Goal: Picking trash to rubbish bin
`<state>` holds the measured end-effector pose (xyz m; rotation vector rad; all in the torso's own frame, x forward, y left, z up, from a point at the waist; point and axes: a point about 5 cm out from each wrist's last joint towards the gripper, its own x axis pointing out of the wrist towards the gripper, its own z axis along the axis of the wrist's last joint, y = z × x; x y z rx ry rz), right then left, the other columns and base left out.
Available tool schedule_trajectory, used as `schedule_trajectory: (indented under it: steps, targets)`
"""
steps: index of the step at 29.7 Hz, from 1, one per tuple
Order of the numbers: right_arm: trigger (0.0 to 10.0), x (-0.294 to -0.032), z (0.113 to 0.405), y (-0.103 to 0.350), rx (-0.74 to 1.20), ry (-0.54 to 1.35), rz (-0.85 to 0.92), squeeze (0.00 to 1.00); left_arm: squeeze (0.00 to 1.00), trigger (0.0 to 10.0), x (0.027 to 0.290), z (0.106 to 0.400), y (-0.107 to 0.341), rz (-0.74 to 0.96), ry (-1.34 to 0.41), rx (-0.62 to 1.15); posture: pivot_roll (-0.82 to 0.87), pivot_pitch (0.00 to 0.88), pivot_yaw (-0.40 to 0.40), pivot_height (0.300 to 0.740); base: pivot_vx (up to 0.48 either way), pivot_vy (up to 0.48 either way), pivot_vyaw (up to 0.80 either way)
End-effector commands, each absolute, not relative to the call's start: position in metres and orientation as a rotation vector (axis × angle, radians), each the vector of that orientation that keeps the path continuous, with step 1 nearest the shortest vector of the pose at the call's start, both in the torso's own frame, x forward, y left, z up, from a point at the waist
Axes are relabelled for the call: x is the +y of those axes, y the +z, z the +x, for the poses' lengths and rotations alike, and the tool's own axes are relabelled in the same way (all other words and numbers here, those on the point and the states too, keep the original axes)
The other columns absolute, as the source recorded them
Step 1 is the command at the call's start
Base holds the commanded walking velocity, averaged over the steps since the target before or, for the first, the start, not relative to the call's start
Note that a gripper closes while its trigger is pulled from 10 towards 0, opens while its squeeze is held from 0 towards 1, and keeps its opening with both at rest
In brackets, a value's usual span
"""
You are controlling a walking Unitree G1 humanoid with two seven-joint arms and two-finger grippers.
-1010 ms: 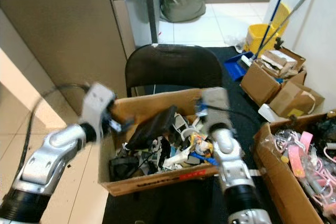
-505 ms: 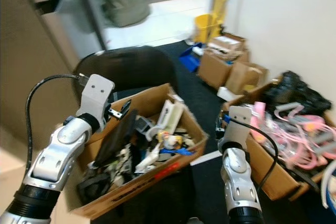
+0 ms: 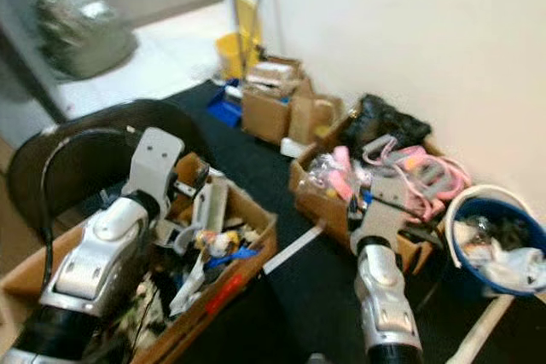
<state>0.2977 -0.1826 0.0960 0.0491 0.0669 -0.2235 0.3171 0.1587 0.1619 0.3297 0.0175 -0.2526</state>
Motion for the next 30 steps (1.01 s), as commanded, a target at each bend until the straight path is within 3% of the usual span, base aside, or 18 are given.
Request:
schedule_trajectory:
  steps: [1, 30]
  targets:
    - [10.0, -0.179, 0.295, 0.091, 0.097, -0.224, 0.058, 0.00, 0.00, 10.0, 0.161, 0.316, 0.153, 0.360, -0.270, 0.047, 0.01, 0.105, 0.077, 0.740, 0.000, 0.000, -0.80]
    - [10.0, -0.183, 0.295, 0.090, 0.115, -0.246, 0.047, 0.00, 0.00, 10.0, 0.171, 0.325, 0.153, 0.327, -0.168, 0.043, 0.01, 0.107, 0.081, 0.740, 0.000, 0.000, -0.80]
